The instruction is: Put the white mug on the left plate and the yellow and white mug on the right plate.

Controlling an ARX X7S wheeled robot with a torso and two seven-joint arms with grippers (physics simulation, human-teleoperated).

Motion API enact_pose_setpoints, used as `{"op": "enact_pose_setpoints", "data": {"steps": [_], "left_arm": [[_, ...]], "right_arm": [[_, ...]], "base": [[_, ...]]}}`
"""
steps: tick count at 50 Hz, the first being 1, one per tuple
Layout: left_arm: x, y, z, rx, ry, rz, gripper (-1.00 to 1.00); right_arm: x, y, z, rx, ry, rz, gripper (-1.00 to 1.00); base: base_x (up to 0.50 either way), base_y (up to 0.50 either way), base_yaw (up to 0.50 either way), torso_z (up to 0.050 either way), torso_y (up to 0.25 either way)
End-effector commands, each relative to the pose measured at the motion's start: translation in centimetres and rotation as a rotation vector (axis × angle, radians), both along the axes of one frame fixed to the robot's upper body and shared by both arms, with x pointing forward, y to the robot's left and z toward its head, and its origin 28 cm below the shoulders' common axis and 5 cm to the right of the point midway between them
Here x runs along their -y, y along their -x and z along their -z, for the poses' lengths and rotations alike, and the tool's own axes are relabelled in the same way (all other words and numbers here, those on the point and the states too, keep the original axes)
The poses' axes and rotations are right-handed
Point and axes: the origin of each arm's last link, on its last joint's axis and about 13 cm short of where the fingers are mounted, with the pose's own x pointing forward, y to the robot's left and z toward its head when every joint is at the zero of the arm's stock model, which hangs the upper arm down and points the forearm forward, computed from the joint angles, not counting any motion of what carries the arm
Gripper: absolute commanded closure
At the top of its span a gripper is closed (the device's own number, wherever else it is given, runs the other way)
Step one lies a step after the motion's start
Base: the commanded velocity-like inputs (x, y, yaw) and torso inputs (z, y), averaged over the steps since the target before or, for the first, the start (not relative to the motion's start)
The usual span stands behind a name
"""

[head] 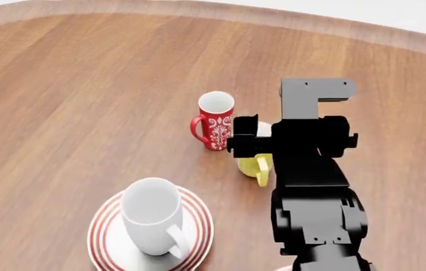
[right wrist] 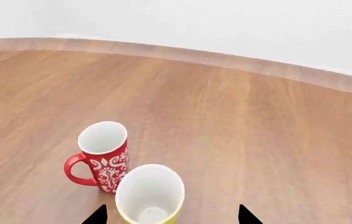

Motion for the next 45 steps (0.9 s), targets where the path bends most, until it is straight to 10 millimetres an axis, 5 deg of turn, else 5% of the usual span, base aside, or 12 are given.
{"op": "enact_pose_setpoints", "data": {"steps": [1,21,45], "left_arm": [[0.1,0.8,0.1,0.013,0.018,0.010,-1.00],[0.0,0.9,0.1,0.007,0.027,0.008,-1.00],[0.1,1.0,0.0,0.033,0.000,0.024,-1.00]], "right_arm": [[-1.6,0.1,0.3,-0.038,0.023,-0.109,-1.00],[-1.9,-0.8,-2.0,0.097,-0.032,-0.120,-1.00],[-2.0,-0.4,-0.7,0.075,-0.058,-0.121,-1.00]], "base": [[0.00,0.00,0.00,0.003,-0.250],[0.00,0.00,0.00,0.001,-0.040],[0.00,0.00,0.00,0.000,-0.122]]}}
